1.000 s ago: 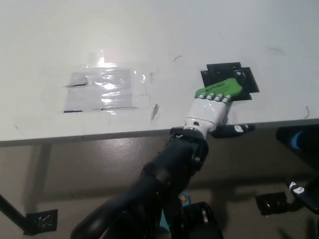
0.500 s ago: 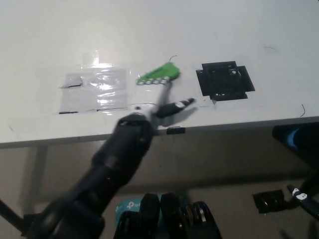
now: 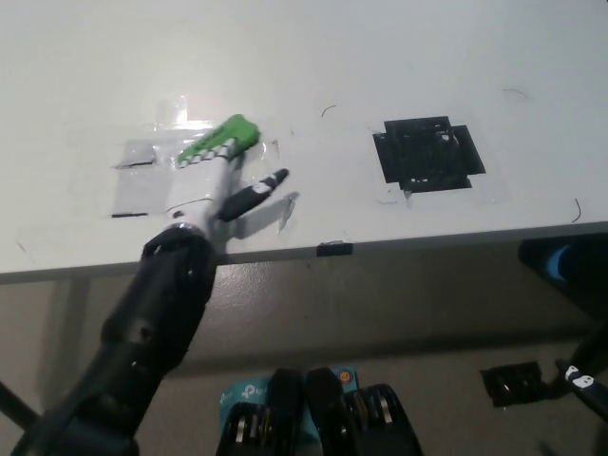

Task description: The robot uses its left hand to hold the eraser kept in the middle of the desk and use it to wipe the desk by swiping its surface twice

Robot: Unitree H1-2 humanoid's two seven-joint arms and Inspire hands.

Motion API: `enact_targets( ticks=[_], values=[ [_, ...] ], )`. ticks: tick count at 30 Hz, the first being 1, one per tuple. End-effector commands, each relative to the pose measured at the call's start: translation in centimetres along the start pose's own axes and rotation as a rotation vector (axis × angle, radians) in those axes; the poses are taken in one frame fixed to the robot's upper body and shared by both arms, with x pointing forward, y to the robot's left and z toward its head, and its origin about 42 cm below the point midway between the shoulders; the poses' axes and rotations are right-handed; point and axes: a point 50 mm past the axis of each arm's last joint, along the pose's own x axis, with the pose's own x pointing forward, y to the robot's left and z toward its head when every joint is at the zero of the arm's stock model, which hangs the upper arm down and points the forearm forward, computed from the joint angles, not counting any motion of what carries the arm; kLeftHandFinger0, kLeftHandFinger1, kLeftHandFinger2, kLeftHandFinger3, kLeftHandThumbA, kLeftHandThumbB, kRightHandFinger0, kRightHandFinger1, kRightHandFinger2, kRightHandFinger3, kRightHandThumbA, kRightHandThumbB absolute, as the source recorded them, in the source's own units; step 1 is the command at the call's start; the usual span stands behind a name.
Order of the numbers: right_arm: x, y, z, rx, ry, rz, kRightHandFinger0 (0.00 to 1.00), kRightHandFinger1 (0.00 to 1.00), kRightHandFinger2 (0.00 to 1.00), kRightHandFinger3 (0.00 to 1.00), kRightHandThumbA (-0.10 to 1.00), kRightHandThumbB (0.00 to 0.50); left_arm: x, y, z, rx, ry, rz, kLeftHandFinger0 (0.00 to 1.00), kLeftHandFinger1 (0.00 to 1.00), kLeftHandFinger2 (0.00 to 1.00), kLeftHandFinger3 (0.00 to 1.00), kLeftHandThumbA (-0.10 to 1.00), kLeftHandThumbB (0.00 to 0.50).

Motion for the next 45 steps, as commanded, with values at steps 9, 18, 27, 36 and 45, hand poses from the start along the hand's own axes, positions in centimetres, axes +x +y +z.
enact_targets(
  ticks=[9, 18, 27, 36, 45],
  values=[
    [-0.1, -1.5, 0.9, 0.029, -0.081, -0.042, 1.00, 1.00, 1.00, 1.00, 1.00, 0.000, -13.2, -13.3, -15.9, -0.471, 0.773, -0.353, 0.53, 0.71, 0.64, 0.73, 1.00, 0.500],
    [-0.1, -1.9, 0.6, 0.010, -0.077, -0.043, 1.00, 1.00, 1.00, 1.00, 1.00, 0.000, -14.7, -14.5, -16.8, -0.635, 0.815, -0.387, 1.00, 1.00, 1.00, 1.00, 1.00, 0.467],
    [-0.3, -2.1, 0.4, 0.013, -0.072, -0.041, 1.00, 1.00, 1.00, 1.00, 1.00, 0.000, -15.6, -15.3, -15.8, -0.597, 0.799, -0.401, 1.00, 1.00, 1.00, 1.00, 1.00, 0.446],
    [-0.3, -2.3, 0.5, -0.003, -0.065, -0.040, 1.00, 1.00, 1.00, 1.00, 1.00, 0.000, -12.5, -11.7, -12.5, -0.708, 0.665, -0.255, 1.00, 1.00, 1.00, 1.00, 1.00, 0.481],
    [-0.7, -2.5, 0.0, -0.015, -0.056, -0.034, 1.00, 1.00, 1.00, 1.00, 1.00, 0.000, -6.4, -0.9, -6.5, -0.926, 0.222, 0.057, 1.00, 1.00, 1.00, 1.00, 1.00, 0.311]
  ],
)
